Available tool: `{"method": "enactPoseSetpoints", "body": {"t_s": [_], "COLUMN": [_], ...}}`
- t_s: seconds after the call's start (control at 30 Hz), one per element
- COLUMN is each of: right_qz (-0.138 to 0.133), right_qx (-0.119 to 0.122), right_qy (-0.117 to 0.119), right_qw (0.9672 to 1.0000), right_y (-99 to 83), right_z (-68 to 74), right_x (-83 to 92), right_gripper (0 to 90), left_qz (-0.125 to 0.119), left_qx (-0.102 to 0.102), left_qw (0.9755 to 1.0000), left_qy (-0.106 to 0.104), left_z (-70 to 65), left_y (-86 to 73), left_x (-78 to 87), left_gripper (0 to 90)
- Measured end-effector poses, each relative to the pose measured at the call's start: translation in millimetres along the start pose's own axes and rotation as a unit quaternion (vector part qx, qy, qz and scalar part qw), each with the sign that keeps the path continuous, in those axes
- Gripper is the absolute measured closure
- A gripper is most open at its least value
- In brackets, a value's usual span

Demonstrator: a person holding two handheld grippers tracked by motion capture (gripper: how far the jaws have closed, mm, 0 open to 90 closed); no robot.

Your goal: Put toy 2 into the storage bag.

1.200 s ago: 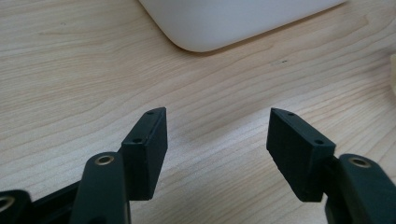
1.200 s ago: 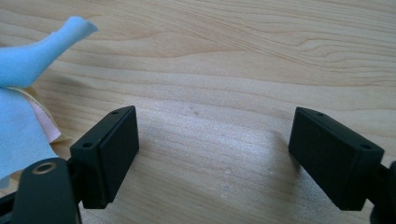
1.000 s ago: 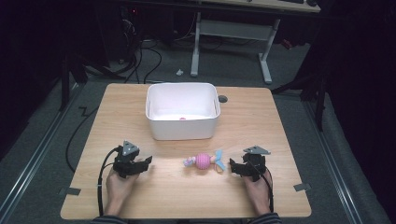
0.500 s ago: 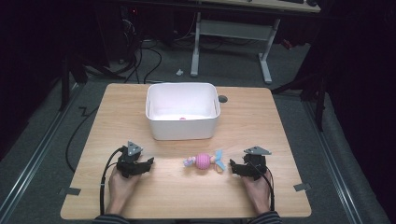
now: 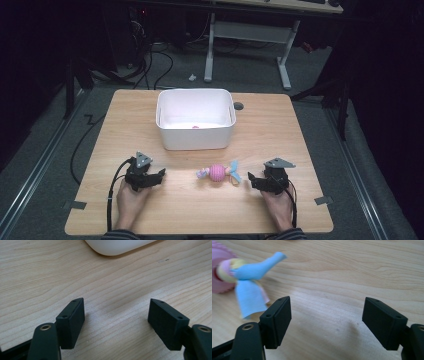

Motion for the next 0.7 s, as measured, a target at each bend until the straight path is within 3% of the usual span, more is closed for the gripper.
{"method": "enactPoseSetpoints", "body": {"t_s": [0.37,0.53,0.7], "right_qz": [0.001,0.008,0.006], "right_qx": [0.030,0.050,0.067], "right_qy": [0.057,0.091,0.105], "right_qw": [0.9980,0.9946,0.9922], "right_y": [17.2,27.7,37.8], "right_z": [29.7,49.8,61.6], "right_x": [25.4,25.4,23.1], "right_gripper": [23.2,22.9,22.9], "left_qz": [0.000,0.000,0.000], "left_qx": [0.001,0.001,0.001], "left_qw": [1.0000,1.0000,1.0000], "left_qy": [0.000,0.000,0.000], "left_z": [0.1,0.0,0.0], "left_y": [0.0,0.0,0.0], "left_x": [0.0,0.0,0.0], "left_gripper": [29.6,29.5,29.4]}}
Point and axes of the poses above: each handheld gripper's, and its own axes: x roughly backward along the jaws, y roughly out of its top, z roughly to its left, the point moved 10 cm from there along -x, roughly forward along the jaws, and after that the axes turned 15 degrees about -z, right-handed, at the moved point
